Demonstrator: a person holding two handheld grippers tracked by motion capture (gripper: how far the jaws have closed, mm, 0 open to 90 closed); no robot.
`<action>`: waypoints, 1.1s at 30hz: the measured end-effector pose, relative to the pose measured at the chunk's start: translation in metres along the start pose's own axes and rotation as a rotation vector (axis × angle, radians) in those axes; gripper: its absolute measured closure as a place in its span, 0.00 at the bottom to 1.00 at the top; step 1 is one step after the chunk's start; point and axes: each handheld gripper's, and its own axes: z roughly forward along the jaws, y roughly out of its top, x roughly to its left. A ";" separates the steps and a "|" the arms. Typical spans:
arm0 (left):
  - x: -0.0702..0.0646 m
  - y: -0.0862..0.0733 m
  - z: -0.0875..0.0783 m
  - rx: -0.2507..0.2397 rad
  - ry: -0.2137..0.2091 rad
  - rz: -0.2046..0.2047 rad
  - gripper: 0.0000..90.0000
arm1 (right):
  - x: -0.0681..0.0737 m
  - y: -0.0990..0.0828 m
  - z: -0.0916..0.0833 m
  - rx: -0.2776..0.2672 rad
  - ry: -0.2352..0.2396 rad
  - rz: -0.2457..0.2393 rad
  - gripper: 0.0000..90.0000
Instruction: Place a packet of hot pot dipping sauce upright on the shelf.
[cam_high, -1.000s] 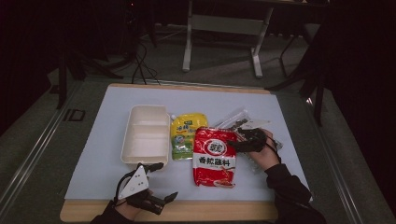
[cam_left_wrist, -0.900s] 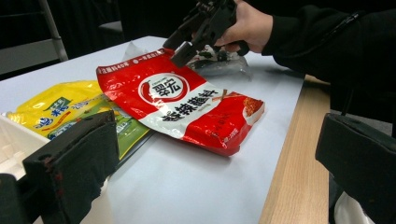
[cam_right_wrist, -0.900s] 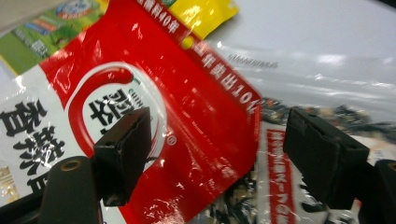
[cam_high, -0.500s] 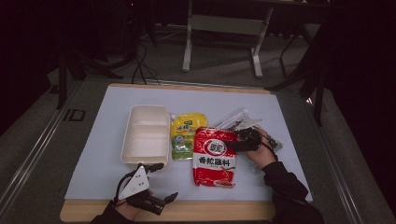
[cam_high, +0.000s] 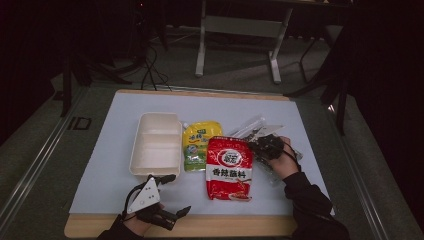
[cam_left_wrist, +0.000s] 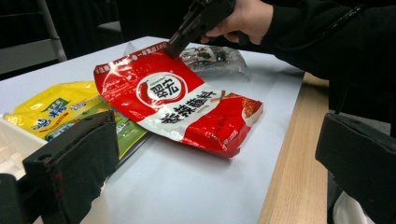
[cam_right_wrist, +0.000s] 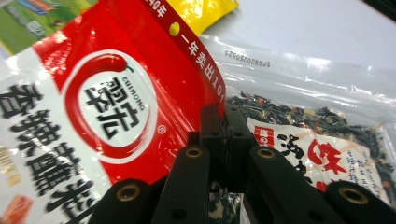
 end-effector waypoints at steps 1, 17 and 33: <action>0.000 0.001 0.000 0.002 0.001 0.002 0.01 | 0.001 0.001 -0.003 -0.008 0.000 -0.006 1.00; -0.006 0.027 0.002 0.043 0.045 0.016 0.02 | 0.035 0.017 -0.068 -0.138 0.007 -0.111 1.00; 0.008 0.058 0.019 0.057 0.021 0.023 0.04 | 0.075 0.025 -0.127 -0.255 0.041 -0.238 1.00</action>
